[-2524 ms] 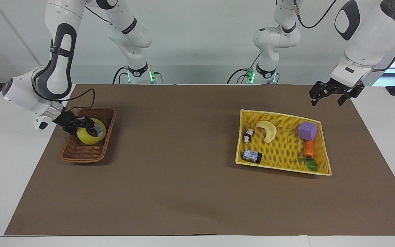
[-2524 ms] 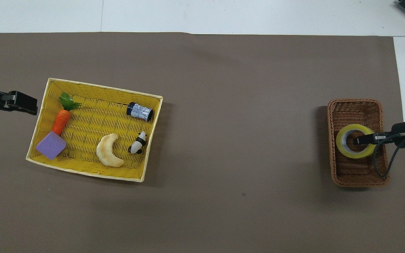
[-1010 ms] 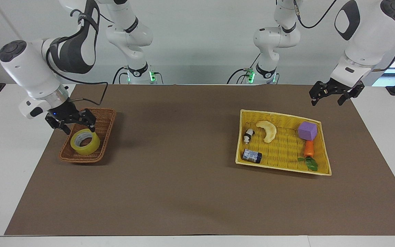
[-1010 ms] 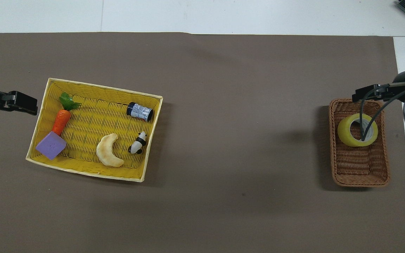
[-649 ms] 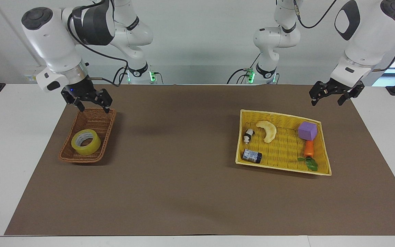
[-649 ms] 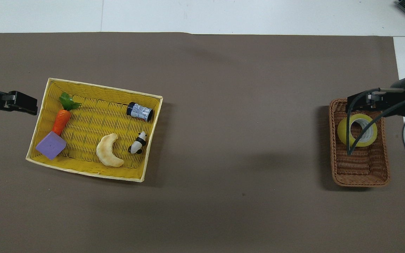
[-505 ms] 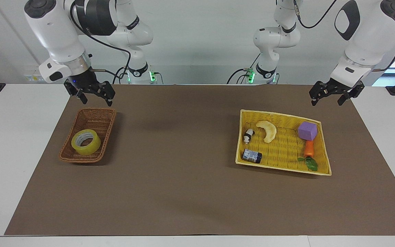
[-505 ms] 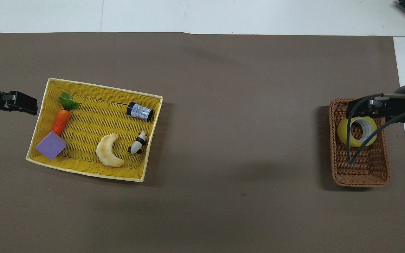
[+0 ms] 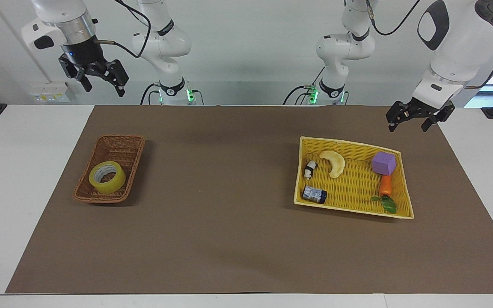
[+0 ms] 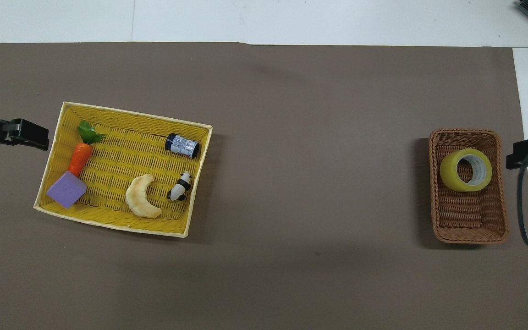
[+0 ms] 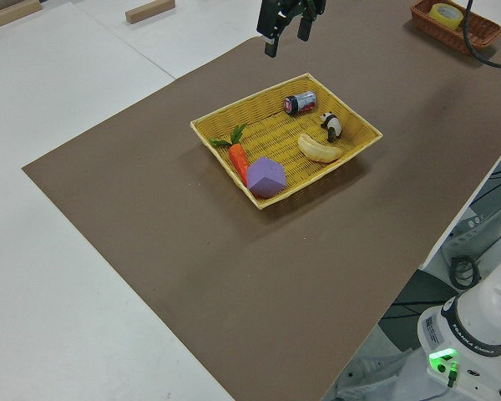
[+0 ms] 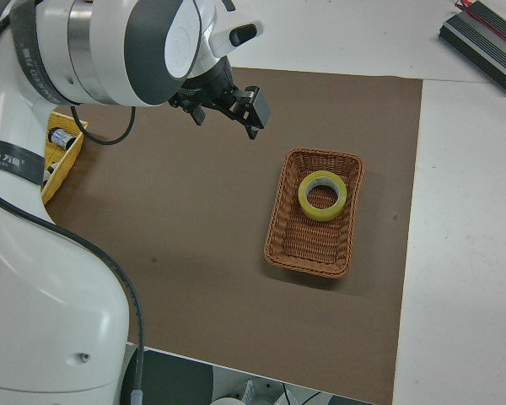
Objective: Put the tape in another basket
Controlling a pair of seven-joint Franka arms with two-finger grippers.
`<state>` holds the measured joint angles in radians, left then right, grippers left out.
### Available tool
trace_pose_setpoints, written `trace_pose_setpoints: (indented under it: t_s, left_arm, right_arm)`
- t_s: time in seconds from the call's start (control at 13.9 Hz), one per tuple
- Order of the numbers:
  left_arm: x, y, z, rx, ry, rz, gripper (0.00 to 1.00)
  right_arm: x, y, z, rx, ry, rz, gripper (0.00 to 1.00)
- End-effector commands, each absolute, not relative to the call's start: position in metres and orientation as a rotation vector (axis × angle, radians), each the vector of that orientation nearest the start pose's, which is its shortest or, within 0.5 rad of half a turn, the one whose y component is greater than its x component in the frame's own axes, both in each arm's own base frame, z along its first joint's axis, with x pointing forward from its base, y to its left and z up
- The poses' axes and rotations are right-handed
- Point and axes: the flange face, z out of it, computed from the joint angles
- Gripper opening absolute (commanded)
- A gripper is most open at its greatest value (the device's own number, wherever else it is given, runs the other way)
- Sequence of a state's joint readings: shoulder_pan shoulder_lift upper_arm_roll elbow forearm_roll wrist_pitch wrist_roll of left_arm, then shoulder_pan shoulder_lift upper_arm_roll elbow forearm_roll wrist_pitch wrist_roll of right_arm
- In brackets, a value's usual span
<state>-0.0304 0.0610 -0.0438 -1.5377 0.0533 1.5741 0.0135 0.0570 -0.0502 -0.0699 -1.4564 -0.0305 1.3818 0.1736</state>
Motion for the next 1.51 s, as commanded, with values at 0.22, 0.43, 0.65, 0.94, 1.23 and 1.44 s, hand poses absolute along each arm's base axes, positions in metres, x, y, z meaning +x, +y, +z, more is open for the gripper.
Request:
trace_pose_setpoints:
  t_s: [0.22,0.43,0.65,0.94,1.23,1.44]
  left_arm:
    - [0.570,-0.033,0.607,-3.091,0.145,0.053,1.00]
    - [0.570,-0.033,0.607,-3.091,0.145,0.053,1.00]
    - [0.570,-0.033,0.607,-3.091,0.145,0.053,1.00]
    - [0.570,-0.033,0.607,-3.091,0.145,0.053,1.00]
    - [0.570,-0.033,0.607,-3.091,0.145,0.053,1.00]
    - [0.570,-0.033,0.607,-3.091,0.145,0.053,1.00]
  right_arm:
    - [0.494,-0.006,0.676,-3.168,0.250,0.067,1.00]
    - [0.495,-0.007,0.676,-3.167,0.249,0.062,1.00]
    - [0.488,-0.005,0.671,-3.166,0.238,0.067,1.00]
    - [0.497,-0.010,0.674,-3.172,0.077,0.022,1.00]
    - [0.498,-0.007,0.675,-3.171,0.148,0.018,1.00]
    - [0.498,-0.007,0.676,-3.169,0.152,0.010,1.00]
